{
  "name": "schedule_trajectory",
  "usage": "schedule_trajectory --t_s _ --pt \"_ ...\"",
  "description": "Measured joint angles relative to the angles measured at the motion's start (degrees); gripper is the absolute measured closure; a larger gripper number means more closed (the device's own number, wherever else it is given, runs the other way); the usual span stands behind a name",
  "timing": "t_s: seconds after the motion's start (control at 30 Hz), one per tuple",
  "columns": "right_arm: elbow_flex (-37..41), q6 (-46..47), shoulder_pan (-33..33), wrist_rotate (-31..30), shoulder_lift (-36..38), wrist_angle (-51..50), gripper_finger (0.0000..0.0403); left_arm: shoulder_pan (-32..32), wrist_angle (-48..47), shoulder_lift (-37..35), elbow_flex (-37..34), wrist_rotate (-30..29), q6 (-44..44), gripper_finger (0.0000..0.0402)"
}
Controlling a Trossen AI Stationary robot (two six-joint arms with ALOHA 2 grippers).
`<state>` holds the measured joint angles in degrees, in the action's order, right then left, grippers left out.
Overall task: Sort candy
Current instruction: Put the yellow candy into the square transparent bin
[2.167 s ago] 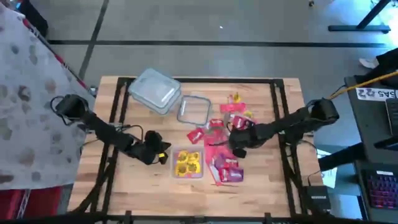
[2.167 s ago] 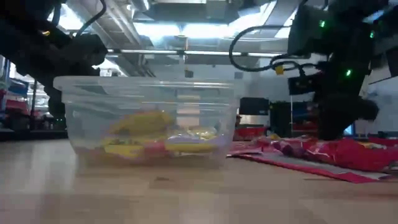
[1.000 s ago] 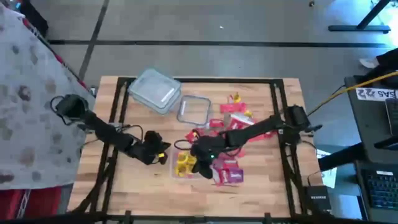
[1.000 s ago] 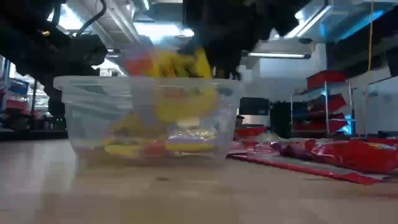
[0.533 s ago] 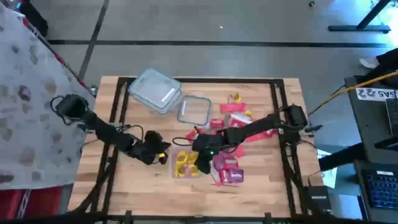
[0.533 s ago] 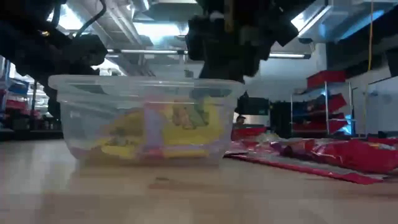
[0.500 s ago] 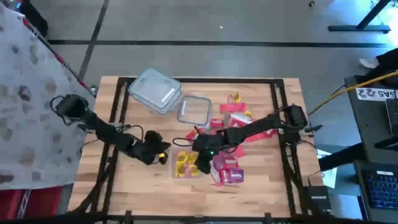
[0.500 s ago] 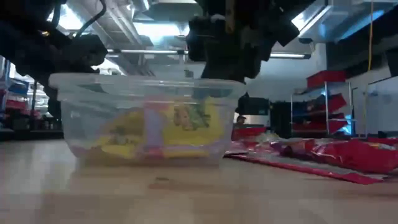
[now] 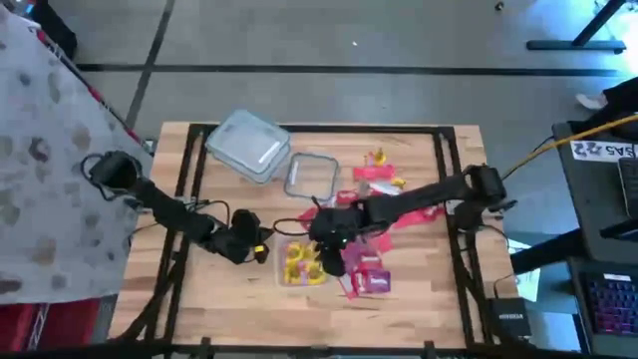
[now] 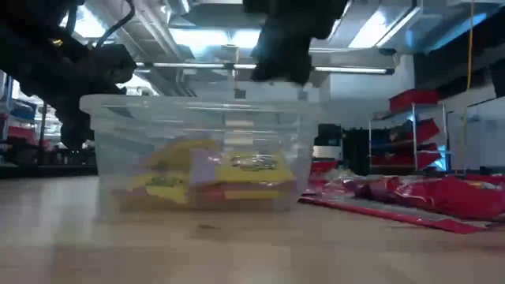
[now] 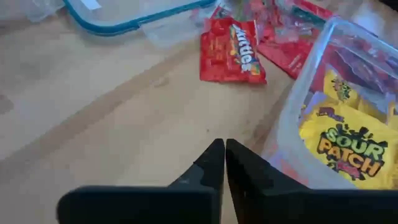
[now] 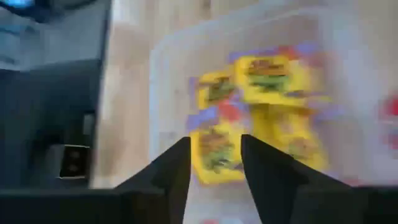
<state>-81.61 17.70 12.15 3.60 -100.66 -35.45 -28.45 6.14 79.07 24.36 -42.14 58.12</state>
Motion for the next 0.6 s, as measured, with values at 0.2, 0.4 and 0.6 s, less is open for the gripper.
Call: schedule_trajectory --t_s 0.2,0.4,0.6 --pt "0.97 -1.01 -0.08 -23.96 6.41 -22.1 0.027 -0.04 0.04 0.01 0.0 0.01 0.29 0.0402" --pt "10.44 2.41 -13.46 -34.35 10.39 -27.18 0.0267 0.0 0.06 0.0 0.0 0.01 0.45 0.0402" --pt "17.89 -2.92 -31.63 -24.57 8.77 -14.04 0.023 0.04 -0.03 0.0 0.0 0.01 0.15 0.0402"
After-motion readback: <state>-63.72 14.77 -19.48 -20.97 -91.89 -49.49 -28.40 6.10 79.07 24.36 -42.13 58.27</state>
